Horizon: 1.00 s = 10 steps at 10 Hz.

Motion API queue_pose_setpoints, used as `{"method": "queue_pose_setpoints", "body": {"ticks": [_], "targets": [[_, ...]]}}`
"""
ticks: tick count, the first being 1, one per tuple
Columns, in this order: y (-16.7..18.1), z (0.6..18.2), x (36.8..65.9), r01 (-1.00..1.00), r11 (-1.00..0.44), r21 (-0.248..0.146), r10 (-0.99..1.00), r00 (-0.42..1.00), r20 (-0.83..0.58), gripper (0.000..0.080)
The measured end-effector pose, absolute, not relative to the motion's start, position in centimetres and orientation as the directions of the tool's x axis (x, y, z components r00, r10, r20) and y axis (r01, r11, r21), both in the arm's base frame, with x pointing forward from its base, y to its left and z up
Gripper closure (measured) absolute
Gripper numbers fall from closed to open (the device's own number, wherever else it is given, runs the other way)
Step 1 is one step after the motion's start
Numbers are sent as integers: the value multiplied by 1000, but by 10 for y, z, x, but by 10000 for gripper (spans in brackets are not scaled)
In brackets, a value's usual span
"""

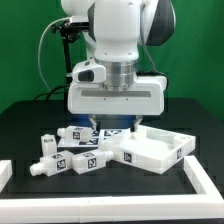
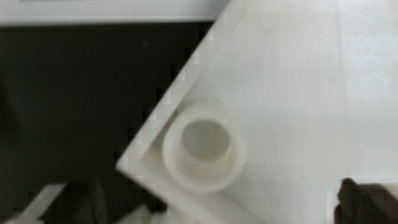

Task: Assemble one leg

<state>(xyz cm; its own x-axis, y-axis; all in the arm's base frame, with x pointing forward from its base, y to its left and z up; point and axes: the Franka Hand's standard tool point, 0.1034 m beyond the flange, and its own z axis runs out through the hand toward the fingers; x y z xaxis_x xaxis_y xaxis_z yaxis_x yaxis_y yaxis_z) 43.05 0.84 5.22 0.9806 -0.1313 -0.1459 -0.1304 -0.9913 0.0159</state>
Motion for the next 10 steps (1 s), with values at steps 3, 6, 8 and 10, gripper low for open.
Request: {"method": "queue_pose_setpoints", "body": {"ticks": [3,6,8,10], "targets": [[11,62,448,-67,-998,-5,-66,989,-134,150],[17,61,474,210,-977,-30,212,975,-72,150],[23,60,469,208,-978,-28,209,976,-58,150],[22,59,467,210,-977,-28,211,976,-60,150]]}}
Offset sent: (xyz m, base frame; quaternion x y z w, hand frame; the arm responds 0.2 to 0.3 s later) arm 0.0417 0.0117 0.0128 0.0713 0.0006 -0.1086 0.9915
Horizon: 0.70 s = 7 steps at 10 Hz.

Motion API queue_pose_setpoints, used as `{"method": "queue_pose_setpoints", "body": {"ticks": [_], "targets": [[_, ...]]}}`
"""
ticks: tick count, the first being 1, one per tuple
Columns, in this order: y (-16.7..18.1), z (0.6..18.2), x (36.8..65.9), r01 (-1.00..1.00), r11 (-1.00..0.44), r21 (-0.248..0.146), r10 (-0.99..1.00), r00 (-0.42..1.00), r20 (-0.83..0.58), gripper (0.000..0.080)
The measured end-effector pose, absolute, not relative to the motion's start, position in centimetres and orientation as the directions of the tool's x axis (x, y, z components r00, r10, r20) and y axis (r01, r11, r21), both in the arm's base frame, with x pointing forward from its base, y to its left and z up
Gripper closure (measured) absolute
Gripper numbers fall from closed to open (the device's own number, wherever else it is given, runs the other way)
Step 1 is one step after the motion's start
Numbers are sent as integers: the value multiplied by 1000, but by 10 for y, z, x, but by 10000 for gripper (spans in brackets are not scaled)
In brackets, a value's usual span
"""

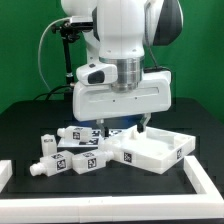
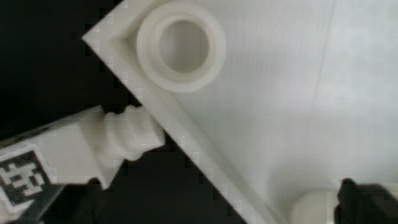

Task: Assemble one leg

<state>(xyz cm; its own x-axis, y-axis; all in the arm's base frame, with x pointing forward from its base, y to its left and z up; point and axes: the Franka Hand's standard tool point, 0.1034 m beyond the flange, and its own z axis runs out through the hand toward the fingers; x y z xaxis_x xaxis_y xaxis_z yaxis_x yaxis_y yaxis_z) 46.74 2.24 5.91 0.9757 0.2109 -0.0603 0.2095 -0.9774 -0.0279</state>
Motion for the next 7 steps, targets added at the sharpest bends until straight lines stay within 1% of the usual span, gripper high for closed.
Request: {"method": "queue_pose_setpoints", "body": {"ticks": [1,2,3,4,5,7], "targets": [[22,59,467,213,-977,-27,215,975,-60,150],[20,56,471,335,-942,-16,335,942,-31,150],[17,51,475,404,-915,-9,404,915,-21,150],[22,49,480,451,-893,2,451,893,-3,150],[23,43,483,510,-860,5,510,860,1,150],[21,40,482,513,-859,3,513,859,-3,150]]}}
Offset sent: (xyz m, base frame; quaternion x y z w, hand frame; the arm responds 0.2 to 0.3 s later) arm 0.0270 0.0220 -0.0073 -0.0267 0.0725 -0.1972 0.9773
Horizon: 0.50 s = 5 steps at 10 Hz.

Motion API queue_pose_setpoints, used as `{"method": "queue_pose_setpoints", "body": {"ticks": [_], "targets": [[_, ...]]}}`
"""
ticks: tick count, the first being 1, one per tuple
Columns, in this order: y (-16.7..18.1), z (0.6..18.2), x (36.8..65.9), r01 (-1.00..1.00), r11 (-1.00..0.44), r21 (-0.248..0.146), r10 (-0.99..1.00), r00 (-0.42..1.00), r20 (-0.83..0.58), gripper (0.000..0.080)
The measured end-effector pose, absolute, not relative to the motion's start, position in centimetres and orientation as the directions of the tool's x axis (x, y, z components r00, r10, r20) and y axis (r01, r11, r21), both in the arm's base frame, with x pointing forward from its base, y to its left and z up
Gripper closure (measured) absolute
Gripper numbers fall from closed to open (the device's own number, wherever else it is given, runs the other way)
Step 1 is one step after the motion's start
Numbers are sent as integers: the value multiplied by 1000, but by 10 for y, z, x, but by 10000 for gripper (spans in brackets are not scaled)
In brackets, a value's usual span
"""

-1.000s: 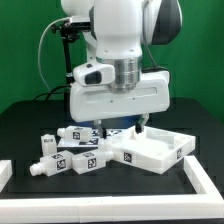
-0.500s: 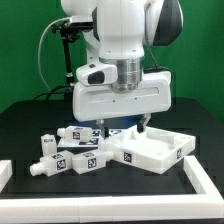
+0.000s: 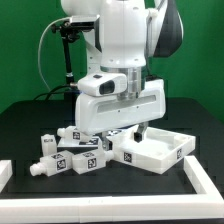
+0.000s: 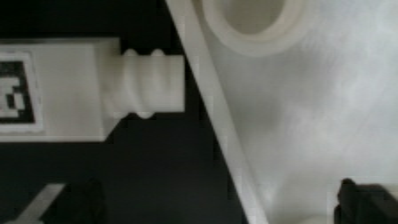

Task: Assemble one leg

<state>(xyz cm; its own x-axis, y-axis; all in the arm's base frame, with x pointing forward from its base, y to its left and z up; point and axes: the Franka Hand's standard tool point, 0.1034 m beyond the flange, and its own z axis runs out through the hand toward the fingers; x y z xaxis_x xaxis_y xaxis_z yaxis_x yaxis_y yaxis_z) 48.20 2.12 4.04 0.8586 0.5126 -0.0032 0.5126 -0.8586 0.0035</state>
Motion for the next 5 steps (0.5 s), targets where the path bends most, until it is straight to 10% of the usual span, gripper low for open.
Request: {"method": "queue_pose_setpoints", "body": {"ticks": [5], "targets": [[30,28,480,558,-829,18,558,830,-6,150]]}}
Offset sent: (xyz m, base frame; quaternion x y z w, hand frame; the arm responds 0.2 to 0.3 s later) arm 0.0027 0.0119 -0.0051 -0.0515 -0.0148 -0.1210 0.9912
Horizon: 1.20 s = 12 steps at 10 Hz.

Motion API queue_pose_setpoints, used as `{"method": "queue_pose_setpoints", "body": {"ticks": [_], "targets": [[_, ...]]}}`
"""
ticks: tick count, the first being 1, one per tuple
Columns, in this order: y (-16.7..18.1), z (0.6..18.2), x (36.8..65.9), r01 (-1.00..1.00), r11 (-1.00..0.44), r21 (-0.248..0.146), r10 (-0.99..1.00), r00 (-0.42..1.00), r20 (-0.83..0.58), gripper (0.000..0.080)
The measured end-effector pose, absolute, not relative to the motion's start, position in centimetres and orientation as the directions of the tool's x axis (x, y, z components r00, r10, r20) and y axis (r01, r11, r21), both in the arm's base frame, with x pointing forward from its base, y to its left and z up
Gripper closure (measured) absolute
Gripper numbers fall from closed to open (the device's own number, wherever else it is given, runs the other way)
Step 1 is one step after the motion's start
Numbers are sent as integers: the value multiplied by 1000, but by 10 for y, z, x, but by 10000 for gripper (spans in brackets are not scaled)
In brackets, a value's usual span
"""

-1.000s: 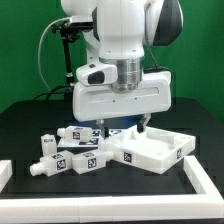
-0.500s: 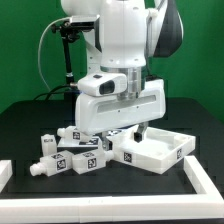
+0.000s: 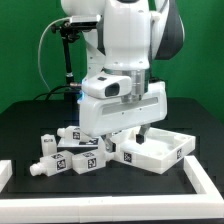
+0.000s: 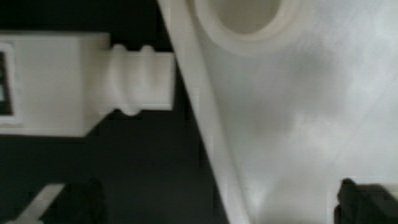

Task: Assemble one leg

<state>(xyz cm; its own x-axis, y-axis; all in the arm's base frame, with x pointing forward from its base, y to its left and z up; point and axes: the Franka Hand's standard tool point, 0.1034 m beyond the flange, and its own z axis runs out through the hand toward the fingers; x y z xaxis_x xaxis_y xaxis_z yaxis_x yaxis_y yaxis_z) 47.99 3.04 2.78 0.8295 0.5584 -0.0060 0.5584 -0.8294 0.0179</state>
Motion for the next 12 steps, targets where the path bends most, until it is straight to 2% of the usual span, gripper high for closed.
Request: {"method": "queue_pose_setpoints", "body": {"ticks": [3,5,8,9,10,12], "targets": [[29,8,486,572,-820,25,572,820,-13,150],[29,7,485,565,-825,24,565,825,-15,150],[29,7,485,565,-825,24,565,825,-15,562],[29,7,484,565,-825,24,565,825,-15,562],[28,7,484,565,-824,24,565,825,-16,726],[29,7,485,563,-826,25,563,826,-14,753]]}}
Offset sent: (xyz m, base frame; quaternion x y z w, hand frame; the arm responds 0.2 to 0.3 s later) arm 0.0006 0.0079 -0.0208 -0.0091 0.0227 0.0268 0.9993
